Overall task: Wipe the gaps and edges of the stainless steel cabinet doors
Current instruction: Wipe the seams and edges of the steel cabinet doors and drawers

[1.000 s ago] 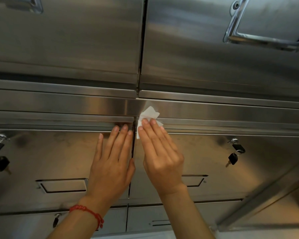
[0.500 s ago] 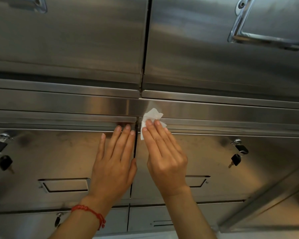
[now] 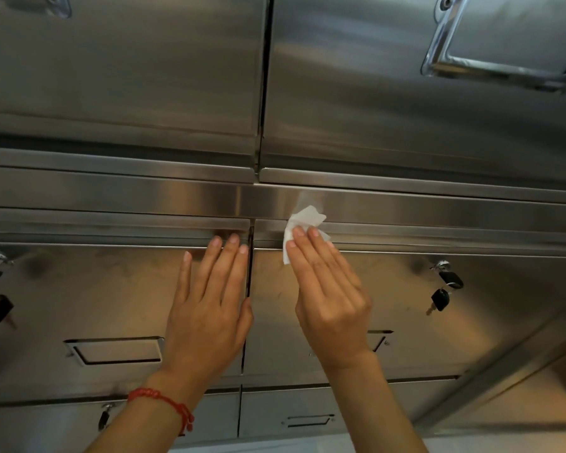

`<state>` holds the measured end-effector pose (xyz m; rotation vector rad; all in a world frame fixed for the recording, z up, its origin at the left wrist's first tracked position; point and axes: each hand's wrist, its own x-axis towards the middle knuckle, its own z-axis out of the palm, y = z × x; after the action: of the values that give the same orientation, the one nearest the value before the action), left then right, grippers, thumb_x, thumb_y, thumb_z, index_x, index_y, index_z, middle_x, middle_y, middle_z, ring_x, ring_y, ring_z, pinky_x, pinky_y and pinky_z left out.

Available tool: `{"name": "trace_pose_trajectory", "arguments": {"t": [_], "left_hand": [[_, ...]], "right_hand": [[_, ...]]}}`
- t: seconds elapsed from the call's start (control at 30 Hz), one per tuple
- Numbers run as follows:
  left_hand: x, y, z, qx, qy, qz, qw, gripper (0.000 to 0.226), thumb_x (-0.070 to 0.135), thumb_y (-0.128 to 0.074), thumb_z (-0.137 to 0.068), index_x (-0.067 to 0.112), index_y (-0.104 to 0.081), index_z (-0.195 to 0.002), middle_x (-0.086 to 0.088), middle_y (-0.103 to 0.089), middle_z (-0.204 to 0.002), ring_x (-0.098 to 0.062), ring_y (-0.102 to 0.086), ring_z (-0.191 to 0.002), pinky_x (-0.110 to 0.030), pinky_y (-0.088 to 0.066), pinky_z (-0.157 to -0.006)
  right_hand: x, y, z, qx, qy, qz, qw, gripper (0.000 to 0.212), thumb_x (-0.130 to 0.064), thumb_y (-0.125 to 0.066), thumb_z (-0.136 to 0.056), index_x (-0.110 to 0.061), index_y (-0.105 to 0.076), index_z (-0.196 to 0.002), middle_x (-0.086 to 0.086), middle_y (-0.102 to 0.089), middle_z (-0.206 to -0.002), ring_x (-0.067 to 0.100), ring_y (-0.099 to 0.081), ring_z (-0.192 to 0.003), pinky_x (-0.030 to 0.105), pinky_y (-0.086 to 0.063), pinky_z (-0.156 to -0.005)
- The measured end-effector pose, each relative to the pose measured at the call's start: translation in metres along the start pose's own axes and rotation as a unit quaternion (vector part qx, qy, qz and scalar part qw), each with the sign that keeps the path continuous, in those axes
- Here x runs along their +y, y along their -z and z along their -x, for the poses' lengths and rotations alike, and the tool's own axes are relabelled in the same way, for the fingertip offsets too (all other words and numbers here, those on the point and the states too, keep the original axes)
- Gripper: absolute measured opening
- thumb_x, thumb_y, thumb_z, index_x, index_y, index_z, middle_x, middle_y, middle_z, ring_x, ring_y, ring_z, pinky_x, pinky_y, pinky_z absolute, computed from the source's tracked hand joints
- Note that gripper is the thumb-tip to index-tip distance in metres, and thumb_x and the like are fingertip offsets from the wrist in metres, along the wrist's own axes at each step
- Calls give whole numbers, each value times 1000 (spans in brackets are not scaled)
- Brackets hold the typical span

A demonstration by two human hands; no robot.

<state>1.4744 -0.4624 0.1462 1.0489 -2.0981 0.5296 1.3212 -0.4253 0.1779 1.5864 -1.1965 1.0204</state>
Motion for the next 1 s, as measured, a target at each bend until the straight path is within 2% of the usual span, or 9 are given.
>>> {"name": "trace_pose_trajectory", "arguments": {"t": [0.2,0.33,0.47,0.57,0.87,1.0], "left_hand": [[1,2,-1,-3,4,1,1000,59,26,-39,-86,2,-29,-139,-19,-35,-144,-31,-27,-135,-50,-16,-111],[2,2,-1,-5,8,5,1000,58,26,-38,-87,2,-29,-139,-18,-34,-144,-32,-27,-135,-51,-17,-111],[2,3,-1,-6,9,7,1000,58,27,-37,-87,2,-28,-139,-19,-33,-144,-32,-26,-135,-51,-16,-111],[2,4,-1,-6,9,8,1000,58,27,-37,-87,1,-30,-138,-22,-39,-142,-33,-27,-134,-51,-17,-111],[2,4,-1,-10,9,5,1000,58,27,-38,-87,1,-30,-138,-21,-39,-142,-32,-28,-135,-52,-18,-110],[3,4,-2,-10,11,8,1000,59,28,-37,-86,2,-29,-139,-22,-39,-142,-33,-27,-135,-51,-17,-111]], "right_hand": [[21,12,8,-8,-27,16,999,21,5,-61,-88,1,-70,-106,13,-65,-116,24,-62,-111,38,-53,-91],[22,14,8,3,-42,18,999,20,5,-58,-90,1,-70,-105,14,-65,-115,24,-62,-111,37,-52,-93],[13,8,5,-3,-30,-3,1000,22,7,-61,-87,0,-70,-106,13,-65,-116,23,-61,-111,37,-52,-93],[19,11,5,-10,-18,-2,1000,22,6,-63,-87,0,-70,-106,13,-66,-115,23,-62,-111,37,-53,-92],[42,23,12,-4,-31,38,999,23,3,-50,-95,2,-71,-104,15,-66,-113,26,-63,-108,39,-53,-90],[38,19,9,-2,-15,29,999,22,7,-55,-90,1,-71,-104,13,-67,-113,24,-63,-108,39,-55,-88]]}}
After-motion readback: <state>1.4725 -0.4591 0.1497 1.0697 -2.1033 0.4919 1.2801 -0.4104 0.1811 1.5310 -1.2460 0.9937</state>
